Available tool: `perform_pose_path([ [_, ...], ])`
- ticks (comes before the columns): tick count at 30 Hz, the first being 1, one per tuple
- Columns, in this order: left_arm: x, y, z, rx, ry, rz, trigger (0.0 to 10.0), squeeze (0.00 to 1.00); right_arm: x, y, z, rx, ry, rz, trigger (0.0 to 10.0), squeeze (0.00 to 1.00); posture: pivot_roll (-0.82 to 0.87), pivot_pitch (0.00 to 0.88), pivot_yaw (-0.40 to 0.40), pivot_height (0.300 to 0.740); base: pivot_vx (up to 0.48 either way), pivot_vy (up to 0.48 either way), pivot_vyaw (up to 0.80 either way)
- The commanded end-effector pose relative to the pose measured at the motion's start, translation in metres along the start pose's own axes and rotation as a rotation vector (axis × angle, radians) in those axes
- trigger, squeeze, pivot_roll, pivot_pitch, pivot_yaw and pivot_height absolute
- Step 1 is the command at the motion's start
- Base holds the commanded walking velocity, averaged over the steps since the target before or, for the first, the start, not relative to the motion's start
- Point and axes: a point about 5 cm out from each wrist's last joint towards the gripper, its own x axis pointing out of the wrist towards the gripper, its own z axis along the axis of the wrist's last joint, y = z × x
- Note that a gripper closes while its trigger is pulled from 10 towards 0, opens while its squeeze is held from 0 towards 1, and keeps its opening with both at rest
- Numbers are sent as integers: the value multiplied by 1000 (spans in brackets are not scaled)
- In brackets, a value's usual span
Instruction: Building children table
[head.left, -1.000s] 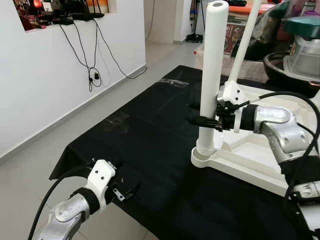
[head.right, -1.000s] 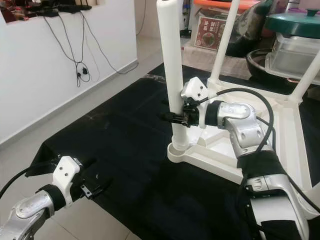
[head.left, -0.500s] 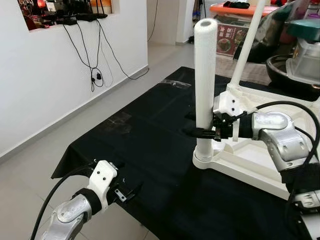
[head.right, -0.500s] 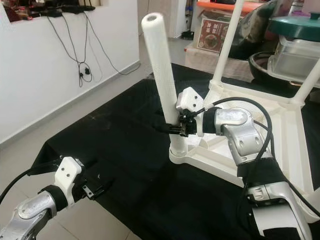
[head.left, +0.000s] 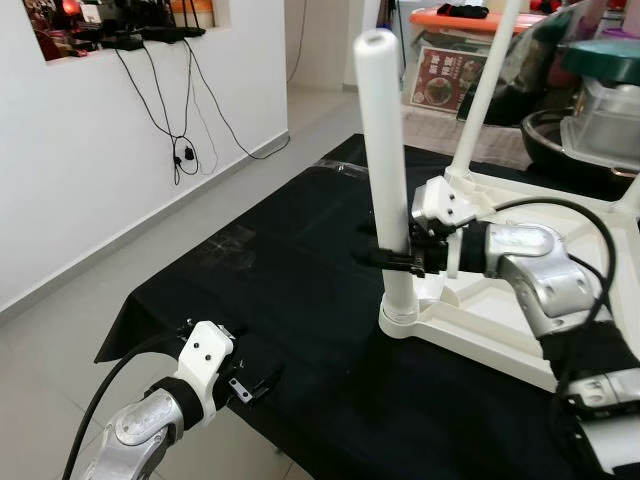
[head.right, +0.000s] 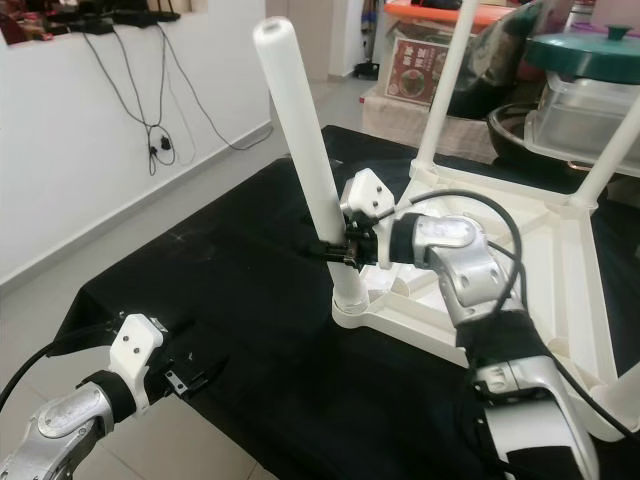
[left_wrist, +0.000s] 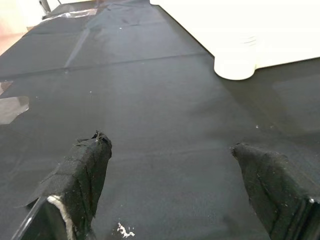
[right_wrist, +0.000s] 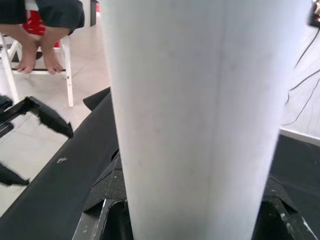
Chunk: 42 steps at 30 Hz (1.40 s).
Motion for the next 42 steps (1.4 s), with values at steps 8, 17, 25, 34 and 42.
perform_pose_path([
  [8, -2, 1, -4, -17, 12, 19, 10000, 0, 24, 15, -22, 213, 16, 4, 0, 0, 73, 0, -59, 740, 0, 0, 0],
  [17, -4, 4, -7, -25, 21, 39, 10000, 0, 31, 17, -44, 357, -31, -192, 0, 0, 65, 0, -51, 740, 0, 0, 0],
  [25, -3, 6, -8, -23, 23, 53, 10000, 0, 18, 9, -62, 446, -32, -460, 0, 0, 59, 0, -46, 740, 0, 0, 0],
  [34, -3, 6, -7, -17, 21, 62, 10000, 0, 20, 33, -65, 427, -74, -782, 0, 0, 62, 0, -41, 740, 0, 0, 0],
  [42, -3, 8, -8, -14, 20, 75, 10000, 0, 5, 35, -70, 467, -30, -1168, 0, 0, 59, 0, -43, 740, 0, 0, 0],
])
